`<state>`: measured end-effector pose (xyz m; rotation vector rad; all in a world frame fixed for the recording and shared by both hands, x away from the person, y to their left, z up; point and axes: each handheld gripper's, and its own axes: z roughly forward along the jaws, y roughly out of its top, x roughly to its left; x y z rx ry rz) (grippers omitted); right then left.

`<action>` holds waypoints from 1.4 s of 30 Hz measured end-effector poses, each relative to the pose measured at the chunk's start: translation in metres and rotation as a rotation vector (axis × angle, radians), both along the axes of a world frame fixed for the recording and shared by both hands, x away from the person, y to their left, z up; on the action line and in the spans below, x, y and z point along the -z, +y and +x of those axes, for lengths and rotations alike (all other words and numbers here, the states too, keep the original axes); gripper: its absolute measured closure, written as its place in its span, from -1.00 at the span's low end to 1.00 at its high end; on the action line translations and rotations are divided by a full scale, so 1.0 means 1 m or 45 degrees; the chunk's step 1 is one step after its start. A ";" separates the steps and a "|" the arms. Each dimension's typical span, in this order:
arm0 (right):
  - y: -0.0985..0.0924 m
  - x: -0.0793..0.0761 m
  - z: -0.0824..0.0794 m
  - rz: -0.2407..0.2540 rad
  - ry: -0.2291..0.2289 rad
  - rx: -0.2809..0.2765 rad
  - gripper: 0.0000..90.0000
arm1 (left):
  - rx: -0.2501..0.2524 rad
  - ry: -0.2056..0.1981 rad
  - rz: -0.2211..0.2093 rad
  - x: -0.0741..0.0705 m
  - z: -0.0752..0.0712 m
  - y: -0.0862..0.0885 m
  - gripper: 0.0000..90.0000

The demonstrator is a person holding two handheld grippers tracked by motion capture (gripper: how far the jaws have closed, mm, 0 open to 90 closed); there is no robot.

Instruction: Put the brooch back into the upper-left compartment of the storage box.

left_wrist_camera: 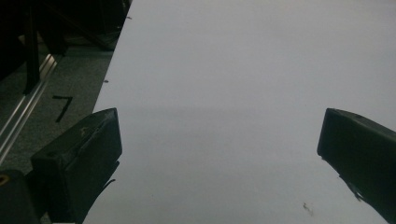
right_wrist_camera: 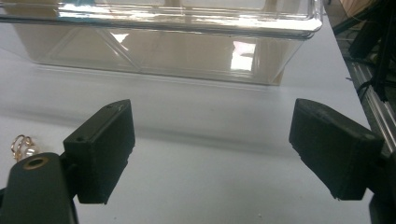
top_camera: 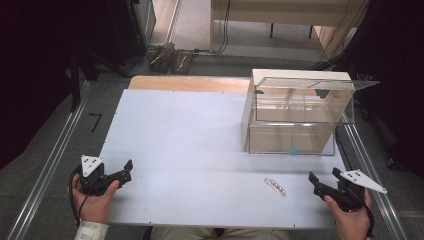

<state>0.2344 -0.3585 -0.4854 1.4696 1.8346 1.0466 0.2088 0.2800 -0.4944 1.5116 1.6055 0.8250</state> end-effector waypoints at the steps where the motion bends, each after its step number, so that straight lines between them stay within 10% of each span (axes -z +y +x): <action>1: 0.000 0.000 0.000 -0.005 -0.002 -0.003 -0.71 | 0.000 0.001 0.001 0.000 0.000 0.000 -1.00; 42: 0.043 0.013 -0.017 0.025 0.038 -0.314 -0.43 | 0.025 -0.002 -0.002 0.000 0.001 -0.002 -1.00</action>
